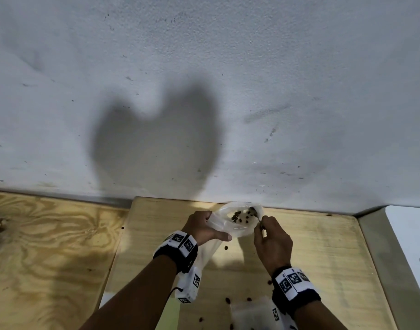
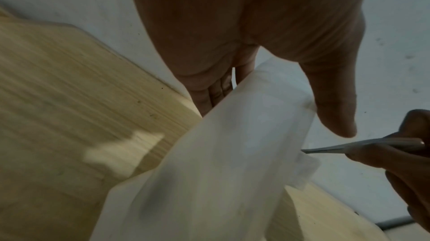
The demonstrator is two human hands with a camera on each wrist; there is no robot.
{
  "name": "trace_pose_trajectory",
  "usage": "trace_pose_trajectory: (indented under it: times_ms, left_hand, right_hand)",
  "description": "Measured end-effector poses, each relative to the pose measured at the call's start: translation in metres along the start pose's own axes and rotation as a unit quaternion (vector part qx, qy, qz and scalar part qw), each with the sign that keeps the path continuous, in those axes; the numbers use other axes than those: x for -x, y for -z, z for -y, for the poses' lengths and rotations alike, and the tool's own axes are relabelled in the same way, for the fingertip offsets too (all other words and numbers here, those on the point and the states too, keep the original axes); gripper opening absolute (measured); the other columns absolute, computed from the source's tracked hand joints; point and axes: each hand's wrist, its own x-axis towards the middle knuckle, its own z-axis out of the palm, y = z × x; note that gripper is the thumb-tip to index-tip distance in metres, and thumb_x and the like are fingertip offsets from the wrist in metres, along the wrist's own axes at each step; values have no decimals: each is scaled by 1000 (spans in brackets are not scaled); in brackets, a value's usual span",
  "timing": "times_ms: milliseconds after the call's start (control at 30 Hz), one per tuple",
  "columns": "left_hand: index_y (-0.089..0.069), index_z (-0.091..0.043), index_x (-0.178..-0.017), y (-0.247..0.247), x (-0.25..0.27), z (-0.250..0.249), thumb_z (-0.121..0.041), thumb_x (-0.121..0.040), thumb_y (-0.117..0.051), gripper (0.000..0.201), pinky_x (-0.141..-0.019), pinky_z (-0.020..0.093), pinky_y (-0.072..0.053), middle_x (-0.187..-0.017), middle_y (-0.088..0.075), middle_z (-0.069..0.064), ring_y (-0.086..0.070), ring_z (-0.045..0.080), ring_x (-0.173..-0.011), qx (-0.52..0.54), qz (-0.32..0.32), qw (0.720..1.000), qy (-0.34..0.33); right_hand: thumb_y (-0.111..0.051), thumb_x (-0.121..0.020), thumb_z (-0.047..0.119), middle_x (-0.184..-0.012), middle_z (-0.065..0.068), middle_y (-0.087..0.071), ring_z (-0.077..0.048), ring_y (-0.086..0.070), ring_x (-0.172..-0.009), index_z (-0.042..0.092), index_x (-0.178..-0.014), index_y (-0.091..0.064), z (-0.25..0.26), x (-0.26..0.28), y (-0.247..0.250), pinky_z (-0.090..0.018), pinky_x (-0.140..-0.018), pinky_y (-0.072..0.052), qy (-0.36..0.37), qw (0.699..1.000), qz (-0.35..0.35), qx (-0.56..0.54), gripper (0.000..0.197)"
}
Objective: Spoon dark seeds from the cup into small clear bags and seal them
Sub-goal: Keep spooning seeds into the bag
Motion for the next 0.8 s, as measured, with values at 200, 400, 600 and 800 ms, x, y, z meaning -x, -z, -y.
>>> trace_pose_trajectory:
  times_ms: [200,400,600,800]
  left_hand:
    - [-67,-23,-94,3,2,-5,-46,-44,-93,61,-63,16,-43,-91,-69,-11,-64,6,-84,-31,-12,999,-19]
    - [-67,-22,-103,1,0,-4,-48,-45,-93,68,-73,20,-47,-97,-68,-9,-64,8,-90,-44,-5,999,-17]
    - [-64,-19,-116,-3,1,-2,-46,-45,-94,82,-84,24,-50,-108,-67,-7,-62,11,-98,-55,-15,998,-17]
    - [-54,-15,-133,-5,5,0,-42,-50,-93,96,-87,18,-40,-130,-58,-1,-55,14,-117,-64,-36,997,-24]
  right_hand:
    - [-70,-83,2,-63,9,-45,-7,-35,-50,25,-73,-41,-4,1,-2,-19,-50,-28,-33,999,26,-31,38]
    - [-69,-83,2,-62,11,-44,-11,-38,-48,32,-77,-34,-8,0,4,-17,-51,-31,-41,998,29,-40,47]
    - [-68,-85,5,-61,10,-45,-7,-38,-47,32,-74,-34,-4,6,6,-12,-50,-29,-41,997,48,-54,45]
    - [-68,-86,7,-51,4,-40,-14,-30,-42,24,-68,-39,-12,-3,8,-26,-47,-31,-187,968,39,-161,39]
